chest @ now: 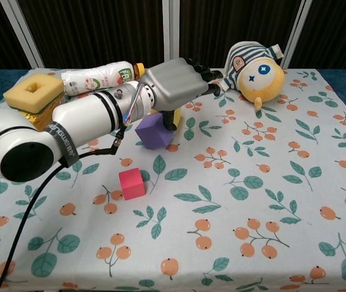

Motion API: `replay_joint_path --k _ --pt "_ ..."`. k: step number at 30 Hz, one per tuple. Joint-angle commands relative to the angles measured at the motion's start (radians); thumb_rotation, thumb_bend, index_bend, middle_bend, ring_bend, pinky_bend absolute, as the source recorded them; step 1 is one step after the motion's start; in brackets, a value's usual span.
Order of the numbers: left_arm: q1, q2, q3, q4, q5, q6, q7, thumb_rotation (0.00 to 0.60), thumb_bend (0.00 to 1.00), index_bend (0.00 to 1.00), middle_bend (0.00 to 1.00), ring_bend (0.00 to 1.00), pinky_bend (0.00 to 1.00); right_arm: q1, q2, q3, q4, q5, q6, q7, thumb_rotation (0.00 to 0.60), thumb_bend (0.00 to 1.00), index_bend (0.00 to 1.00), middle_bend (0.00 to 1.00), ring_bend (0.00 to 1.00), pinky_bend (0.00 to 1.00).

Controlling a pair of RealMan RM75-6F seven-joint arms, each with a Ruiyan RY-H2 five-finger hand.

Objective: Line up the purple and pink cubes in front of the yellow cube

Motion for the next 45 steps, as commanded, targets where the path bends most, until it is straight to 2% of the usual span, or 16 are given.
replay_joint_path --k 1,19,45 --pt "0.000 -0.001 -0.001 0.002 -0.005 -0.002 -0.002 0.600 0.01 0.22 0.07 0.09 0.12 0.000 0.000 0.000 -0.002 -0.002 0.001 -0.002 0.600 0.14 0.00 0.07 0.00 0.11" --pt "-0.014 -0.038 0.012 0.053 -0.014 -0.021 0.020 0.600 0.01 0.22 0.07 0.09 0.12 -0.009 0.003 -0.001 -0.004 -0.004 0.011 -0.002 0.600 0.14 0.00 0.07 0.00 0.12" --pt "-0.002 -0.041 0.044 0.034 0.006 -0.010 0.040 0.600 0.01 0.22 0.07 0.09 0.12 -0.018 0.002 -0.003 0.003 -0.011 0.025 0.009 0.600 0.14 0.00 0.06 0.00 0.12"
